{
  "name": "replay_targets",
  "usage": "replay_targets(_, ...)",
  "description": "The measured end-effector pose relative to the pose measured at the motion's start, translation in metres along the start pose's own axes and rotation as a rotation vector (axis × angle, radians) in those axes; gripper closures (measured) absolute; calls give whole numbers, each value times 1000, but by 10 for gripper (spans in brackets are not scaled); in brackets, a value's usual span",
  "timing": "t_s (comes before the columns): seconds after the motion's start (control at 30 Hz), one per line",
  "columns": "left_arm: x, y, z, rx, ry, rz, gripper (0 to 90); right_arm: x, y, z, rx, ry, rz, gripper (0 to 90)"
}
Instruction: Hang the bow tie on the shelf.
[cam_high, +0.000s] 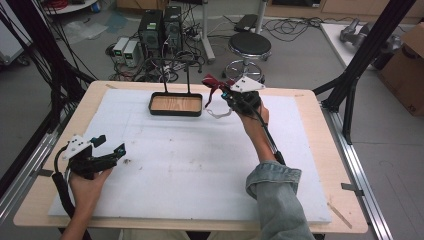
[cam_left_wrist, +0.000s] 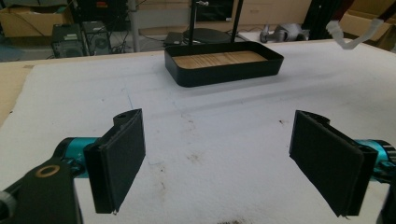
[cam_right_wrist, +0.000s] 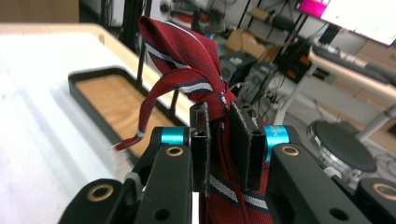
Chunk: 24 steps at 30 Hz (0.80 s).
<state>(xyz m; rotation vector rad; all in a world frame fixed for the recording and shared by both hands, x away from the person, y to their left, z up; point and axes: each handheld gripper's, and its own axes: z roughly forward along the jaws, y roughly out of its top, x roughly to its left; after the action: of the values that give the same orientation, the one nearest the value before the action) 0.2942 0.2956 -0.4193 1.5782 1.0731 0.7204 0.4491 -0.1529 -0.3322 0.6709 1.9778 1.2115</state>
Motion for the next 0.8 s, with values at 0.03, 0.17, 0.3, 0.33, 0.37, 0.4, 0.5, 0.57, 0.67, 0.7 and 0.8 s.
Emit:
replay_targets(0.03, 0, 0, 0, 1, 1, 0, 186, 1, 4, 1, -11, -3, -6, 783)
replay_targets(0.17, 1, 0, -1, 1, 3, -1, 186, 5, 18, 3, -47, -40, -18, 783)
replay_targets(0.3, 0, 0, -1, 2, 3, -2, 187, 4, 25, 7, -65, -75, 14, 783)
replay_targets(0.33, 0, 0, -1, 4, 3, -1, 187, 4, 26, 7, -70, -80, 25, 783)
replay_targets(0.37, 0, 0, -1, 3, 3, 1, 187, 3, 28, 8, -74, -89, 29, 783)
replay_targets(0.4, 0, 0, -1, 3, 3, 0, 187, 2, 29, 8, -82, -97, 27, 783)
replay_targets(0.5, 0, -1, -1, 3, 3, 0, 187, -1, 34, 5, -106, -113, 50, 783)
replay_targets(0.57, 0, -1, -1, 4, 1, -1, 187, -3, 36, 3, -130, -118, 61, 783)
replay_targets(0.67, -1, -1, 0, 8, -4, 2, 191, -4, 37, 5, -133, -114, 84, 783)
replay_targets(0.7, -1, -1, 0, 8, -6, 3, 192, -3, 37, 7, -133, -121, 81, 783)
replay_targets(0.8, -1, -1, 0, 8, -7, 10, 192, -1, 37, 14, -136, -123, 89, 783)
